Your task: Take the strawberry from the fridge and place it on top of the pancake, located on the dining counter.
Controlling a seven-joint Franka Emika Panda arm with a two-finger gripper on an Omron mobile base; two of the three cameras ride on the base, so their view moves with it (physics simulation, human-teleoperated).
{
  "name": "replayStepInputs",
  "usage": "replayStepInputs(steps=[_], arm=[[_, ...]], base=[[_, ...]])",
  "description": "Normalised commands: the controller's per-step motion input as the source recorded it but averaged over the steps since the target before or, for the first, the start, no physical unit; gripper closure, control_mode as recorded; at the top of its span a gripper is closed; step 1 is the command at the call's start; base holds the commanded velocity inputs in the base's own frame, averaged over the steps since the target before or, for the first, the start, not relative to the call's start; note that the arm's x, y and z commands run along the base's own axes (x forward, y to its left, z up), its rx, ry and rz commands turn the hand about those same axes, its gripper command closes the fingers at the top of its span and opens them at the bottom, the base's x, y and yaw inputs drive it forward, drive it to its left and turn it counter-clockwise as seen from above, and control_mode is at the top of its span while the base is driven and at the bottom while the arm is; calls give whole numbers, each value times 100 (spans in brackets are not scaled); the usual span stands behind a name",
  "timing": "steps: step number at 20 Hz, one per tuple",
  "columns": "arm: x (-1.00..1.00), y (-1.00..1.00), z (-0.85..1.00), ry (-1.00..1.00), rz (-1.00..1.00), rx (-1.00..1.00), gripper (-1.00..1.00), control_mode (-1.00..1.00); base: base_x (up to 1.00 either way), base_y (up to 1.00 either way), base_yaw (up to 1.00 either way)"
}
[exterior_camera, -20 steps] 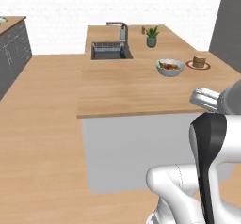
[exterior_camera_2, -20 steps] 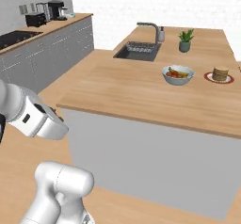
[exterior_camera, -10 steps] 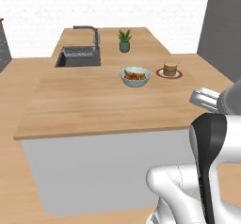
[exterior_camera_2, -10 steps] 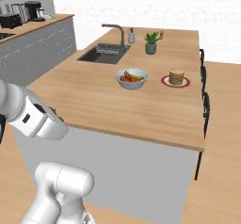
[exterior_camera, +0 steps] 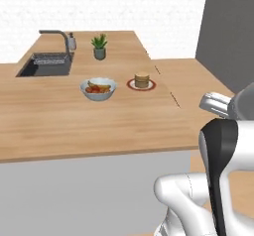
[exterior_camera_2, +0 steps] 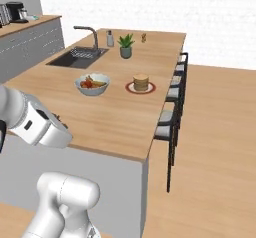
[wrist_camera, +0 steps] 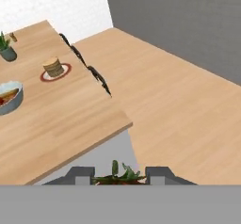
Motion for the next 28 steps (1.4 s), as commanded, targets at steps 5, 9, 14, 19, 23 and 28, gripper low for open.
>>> replayStepInputs(steps=[5,9,14,19,23,28], arm=[[0,0,0,0,0,0,100,100],[0,0,0,0,0,0,100,100],[0,0,0,0,0,0,100,100],[0,0,0,0,0,0,100,100],[0,0,0,0,0,0,100,100],[0,0,0,0,0,0,100,100]], base=[[-5,-100,9],[4,-100,14],[26,-100,17],[50,-100,26],[59,-91,30],[71,-64,33]])
